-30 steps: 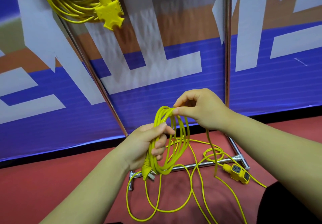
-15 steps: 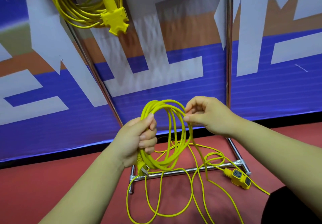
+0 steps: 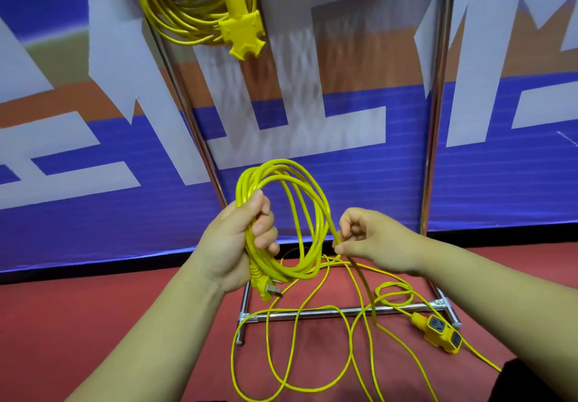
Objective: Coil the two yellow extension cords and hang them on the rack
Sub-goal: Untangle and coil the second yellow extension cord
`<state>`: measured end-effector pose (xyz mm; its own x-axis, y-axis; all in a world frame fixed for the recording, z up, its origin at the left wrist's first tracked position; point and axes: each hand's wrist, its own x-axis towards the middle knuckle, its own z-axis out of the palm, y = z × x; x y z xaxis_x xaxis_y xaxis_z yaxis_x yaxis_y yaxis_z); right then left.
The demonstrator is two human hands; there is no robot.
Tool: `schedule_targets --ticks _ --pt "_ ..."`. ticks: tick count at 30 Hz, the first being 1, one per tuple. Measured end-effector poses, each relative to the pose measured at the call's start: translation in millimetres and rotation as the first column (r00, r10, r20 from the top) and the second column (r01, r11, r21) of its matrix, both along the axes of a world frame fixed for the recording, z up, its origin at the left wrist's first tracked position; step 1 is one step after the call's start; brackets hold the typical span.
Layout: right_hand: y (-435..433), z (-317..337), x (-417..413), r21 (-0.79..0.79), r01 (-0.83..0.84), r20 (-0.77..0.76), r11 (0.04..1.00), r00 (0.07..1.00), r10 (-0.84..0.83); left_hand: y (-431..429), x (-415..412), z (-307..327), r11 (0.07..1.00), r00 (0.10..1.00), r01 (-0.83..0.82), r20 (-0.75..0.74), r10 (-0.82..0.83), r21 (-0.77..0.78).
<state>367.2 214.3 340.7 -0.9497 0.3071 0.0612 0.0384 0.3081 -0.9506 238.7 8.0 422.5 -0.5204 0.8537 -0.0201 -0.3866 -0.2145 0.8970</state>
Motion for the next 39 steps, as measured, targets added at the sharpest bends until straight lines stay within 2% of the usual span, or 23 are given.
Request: schedule_targets --ticks 5,7,10,16,20,27,31,36,39 --pt "-9 -19 -1 0.095 -0.125 0.199 0.988 0.974 0.104 -8 -16 3 0.988 0.994 -0.050 0.108 0.035 0.146" --pt "-11 -22 -2 0.064 -0.081 0.209 0.995 0.976 0.067 -12 -22 6 0.982 0.987 -0.115 0.132 0.095 0.150" --pt "-11 -13 -5 -0.017 0.050 0.141 0.999 0.989 -0.047 -15 -28 1 0.976 0.977 -0.200 0.095 0.192 0.085" --pt "-22 31 -8 -0.217 0.174 -0.123 0.961 0.971 -0.203 -5 -27 -35 0.925 0.948 -0.295 -0.193 0.253 -0.238" --pt "-28 49 -9 -0.310 0.189 -0.212 0.932 0.942 -0.261 8 -14 -54 0.911 0.974 -0.207 -0.162 0.157 -0.358" --pt "-29 55 -7 -0.446 0.224 -0.208 0.866 0.916 -0.344 31 20 -66 0.913 0.995 0.017 -0.086 -0.057 -0.407" --pt "-22 57 -2 -0.472 0.265 -0.201 0.841 0.896 -0.395 40 33 -69 0.891 0.979 0.092 -0.126 -0.163 -0.444" --pt "-10 57 9 -0.479 0.301 -0.191 0.825 0.881 -0.432 51 43 -66 0.888 0.971 0.091 -0.156 -0.179 -0.451" --pt "-4 55 20 -0.408 0.292 -0.217 0.865 0.889 -0.403 55 43 -53 0.916 0.980 0.079 -0.138 -0.144 -0.394"
